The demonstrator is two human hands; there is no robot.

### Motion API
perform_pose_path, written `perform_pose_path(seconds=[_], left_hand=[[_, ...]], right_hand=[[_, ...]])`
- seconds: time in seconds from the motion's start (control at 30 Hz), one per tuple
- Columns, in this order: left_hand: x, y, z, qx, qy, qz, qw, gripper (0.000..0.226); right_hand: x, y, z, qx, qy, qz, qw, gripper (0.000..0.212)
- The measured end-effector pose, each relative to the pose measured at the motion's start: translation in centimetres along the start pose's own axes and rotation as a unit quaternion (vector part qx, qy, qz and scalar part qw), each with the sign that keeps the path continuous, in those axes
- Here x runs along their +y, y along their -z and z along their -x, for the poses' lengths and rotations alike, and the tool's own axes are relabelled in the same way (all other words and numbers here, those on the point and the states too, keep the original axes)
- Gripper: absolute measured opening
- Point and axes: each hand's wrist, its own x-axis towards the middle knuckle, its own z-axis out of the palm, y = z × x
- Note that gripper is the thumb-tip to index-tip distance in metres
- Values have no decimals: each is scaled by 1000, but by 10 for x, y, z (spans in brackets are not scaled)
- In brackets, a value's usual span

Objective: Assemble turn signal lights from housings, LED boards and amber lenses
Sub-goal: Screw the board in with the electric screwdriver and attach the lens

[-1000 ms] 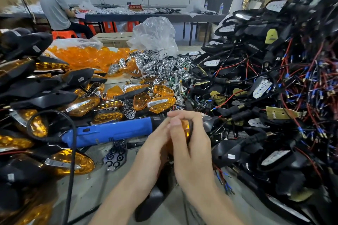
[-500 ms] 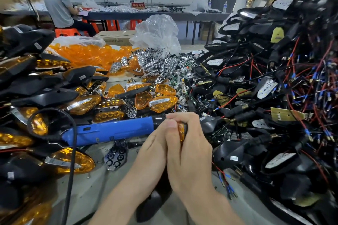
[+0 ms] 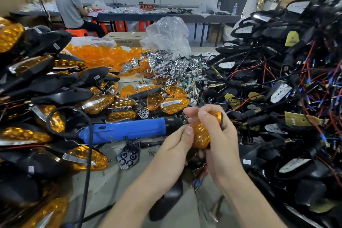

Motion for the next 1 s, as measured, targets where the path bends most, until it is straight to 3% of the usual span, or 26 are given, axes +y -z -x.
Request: perform_pose_path(seconds=[0.13, 0.23, 0.3, 0.37, 0.47, 0.7, 0.83, 1.0], left_hand=[[4, 1, 1, -20, 21, -25, 999, 35], [10, 15, 0, -3, -17, -244, 970, 48], [15, 34, 4, 69, -29, -335, 939, 50], [16, 57, 11, 149, -21, -349, 925, 34], [18, 80, 18, 198, 11, -415, 888, 28], [14, 82, 19, 121, 106, -559, 813, 26], [11, 81, 19, 107, 88, -579, 804, 13], [9, 71, 20, 72, 54, -614, 784, 22]], right_hand=[[3, 1, -3, 15, -45, -25, 999, 26], [4, 3, -11, 50, -68, -117, 990, 40], [2, 9, -18, 92, -75, -182, 976, 48], [0, 13, -22, 113, -79, -238, 962, 45], [2, 14, -23, 104, -85, -256, 957, 43], [6, 12, -23, 85, -87, -256, 959, 48], [6, 15, -20, 75, -90, -257, 959, 43], [6, 17, -19, 62, -97, -279, 953, 34]])
